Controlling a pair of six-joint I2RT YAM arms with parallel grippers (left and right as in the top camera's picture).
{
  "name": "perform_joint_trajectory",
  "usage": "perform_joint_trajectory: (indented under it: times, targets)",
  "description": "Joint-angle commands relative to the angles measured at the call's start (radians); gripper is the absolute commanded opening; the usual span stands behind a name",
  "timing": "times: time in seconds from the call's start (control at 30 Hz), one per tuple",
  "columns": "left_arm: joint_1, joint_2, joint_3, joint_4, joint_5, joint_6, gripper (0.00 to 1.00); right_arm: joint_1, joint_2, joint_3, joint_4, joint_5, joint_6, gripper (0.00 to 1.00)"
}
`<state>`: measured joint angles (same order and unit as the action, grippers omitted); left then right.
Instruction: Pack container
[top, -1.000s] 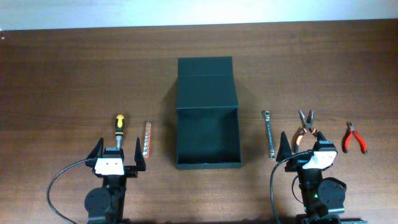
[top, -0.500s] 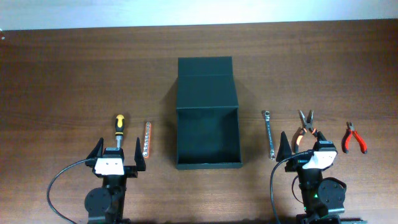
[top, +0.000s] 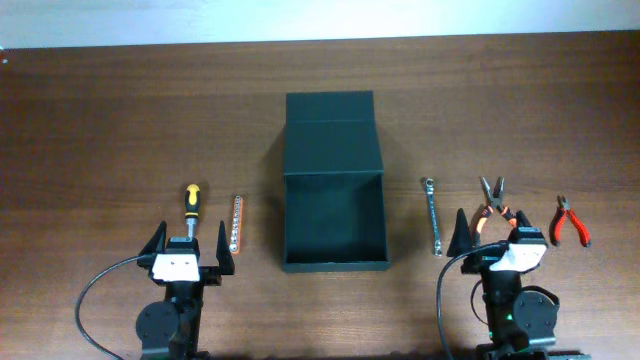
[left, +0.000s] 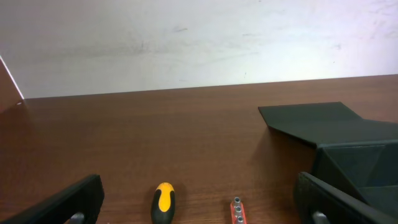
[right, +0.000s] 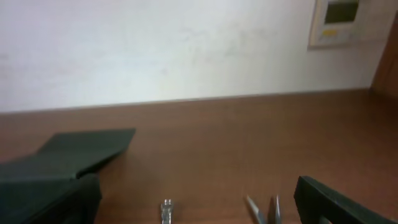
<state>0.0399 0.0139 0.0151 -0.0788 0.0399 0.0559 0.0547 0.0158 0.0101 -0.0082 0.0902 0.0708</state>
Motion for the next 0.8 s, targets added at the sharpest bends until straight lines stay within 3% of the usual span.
perform_joint_trajectory:
  times: [0.0, 0.17, 0.37, 0.47, 0.57, 0.77]
  targets:
    - [0.004, -0.008, -0.006, -0.002, -0.011, -0.003, 0.99, -0.004, -0.011, -0.005, 0.065, 0.019, -0.003, 0.99]
    - [0.004, -0.008, -0.006, -0.002, -0.011, -0.003, 0.99, -0.004, -0.011, -0.005, 0.168, -0.016, -0.003, 0.99]
    - [0.004, -0.008, -0.006, -0.002, -0.011, -0.003, 0.99, -0.004, -0.01, 0.007, 0.156, -0.316, 0.081, 0.99]
    - [0.004, -0.008, -0.006, -0.002, -0.011, -0.003, 0.99, -0.004, -0.01, 0.056, 0.117, -0.375, 0.08, 0.99]
    - [0.004, -0.008, -0.006, -0.002, -0.011, -0.003, 0.99, -0.004, 0.0, 0.14, 0.057, -0.359, 0.033, 0.99]
    - [0.004, -0.008, -0.006, -0.002, -0.011, -0.003, 0.99, -0.004, 0.193, 0.452, -0.344, -0.113, -0.017, 0.99]
